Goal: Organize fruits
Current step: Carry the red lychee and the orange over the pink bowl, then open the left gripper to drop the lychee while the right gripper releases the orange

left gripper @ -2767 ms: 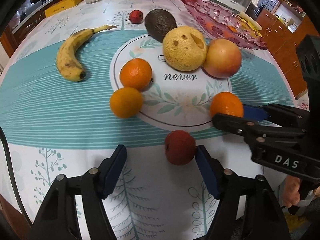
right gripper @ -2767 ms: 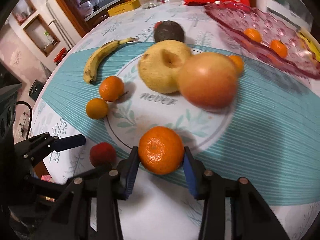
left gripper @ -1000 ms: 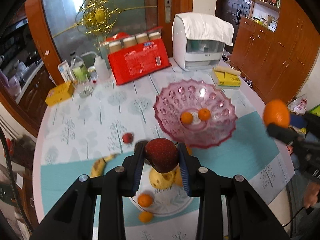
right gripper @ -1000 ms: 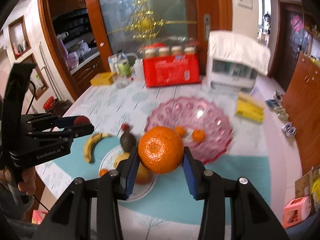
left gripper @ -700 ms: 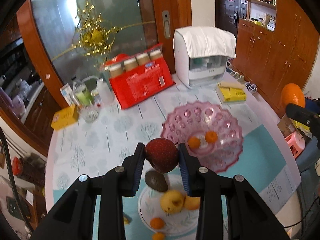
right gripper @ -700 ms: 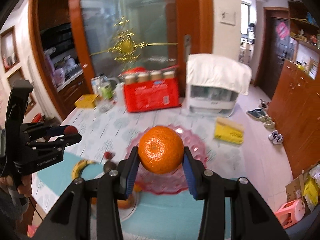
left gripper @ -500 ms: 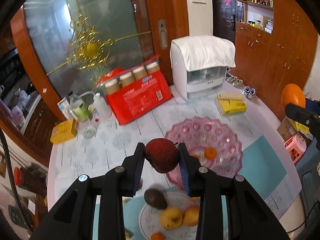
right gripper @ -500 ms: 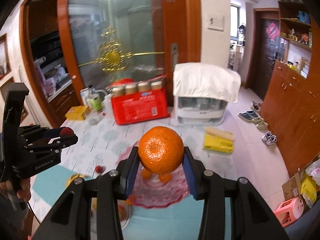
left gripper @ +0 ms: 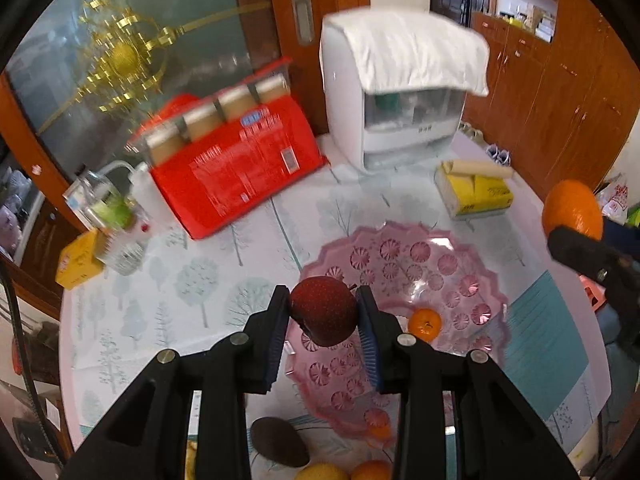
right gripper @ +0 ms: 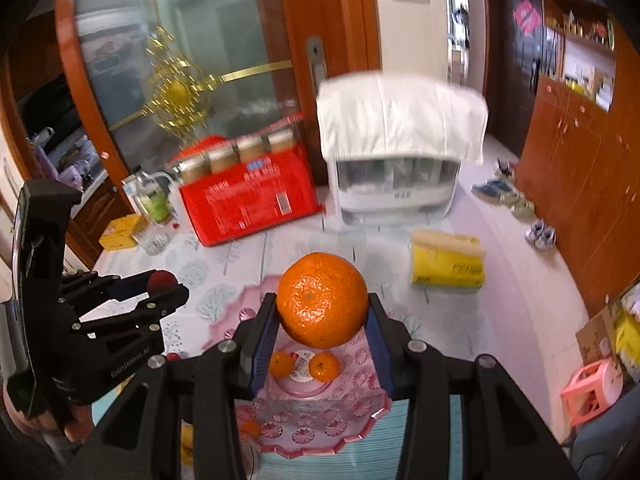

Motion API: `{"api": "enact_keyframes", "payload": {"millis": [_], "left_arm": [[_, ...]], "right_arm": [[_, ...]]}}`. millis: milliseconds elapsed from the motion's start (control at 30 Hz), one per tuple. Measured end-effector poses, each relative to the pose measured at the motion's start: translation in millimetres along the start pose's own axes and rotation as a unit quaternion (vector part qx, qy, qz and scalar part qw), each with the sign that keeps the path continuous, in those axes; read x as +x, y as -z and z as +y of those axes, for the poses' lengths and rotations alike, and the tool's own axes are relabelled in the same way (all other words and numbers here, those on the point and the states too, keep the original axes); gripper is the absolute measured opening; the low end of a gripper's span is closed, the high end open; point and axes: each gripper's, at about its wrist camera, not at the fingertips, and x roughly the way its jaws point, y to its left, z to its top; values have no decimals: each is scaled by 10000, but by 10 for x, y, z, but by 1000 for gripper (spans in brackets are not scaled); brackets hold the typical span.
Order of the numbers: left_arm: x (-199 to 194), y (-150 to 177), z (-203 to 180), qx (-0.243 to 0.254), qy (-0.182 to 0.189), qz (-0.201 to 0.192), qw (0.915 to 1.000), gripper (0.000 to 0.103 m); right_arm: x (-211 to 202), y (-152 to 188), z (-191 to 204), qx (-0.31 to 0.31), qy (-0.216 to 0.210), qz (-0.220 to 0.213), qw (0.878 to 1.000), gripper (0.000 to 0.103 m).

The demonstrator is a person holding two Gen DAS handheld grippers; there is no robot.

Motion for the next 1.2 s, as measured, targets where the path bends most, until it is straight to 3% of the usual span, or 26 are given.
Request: {"api": "enact_keyframes", "payload": {"millis": [500,800,1200], "left_arm": [[1438,193,-128,11,255,872,9959,32],[1740,286,-222,191,352,1015,9940,32],[1815,330,-313,437,462,1030,9926,35]], "right_arm": [[1441,343,-176,417,229,1234,9912,43],[1806,496,-171,461,272,1544,9866,43],[1960,588,-139,365,306,1665,9849,44]]}}
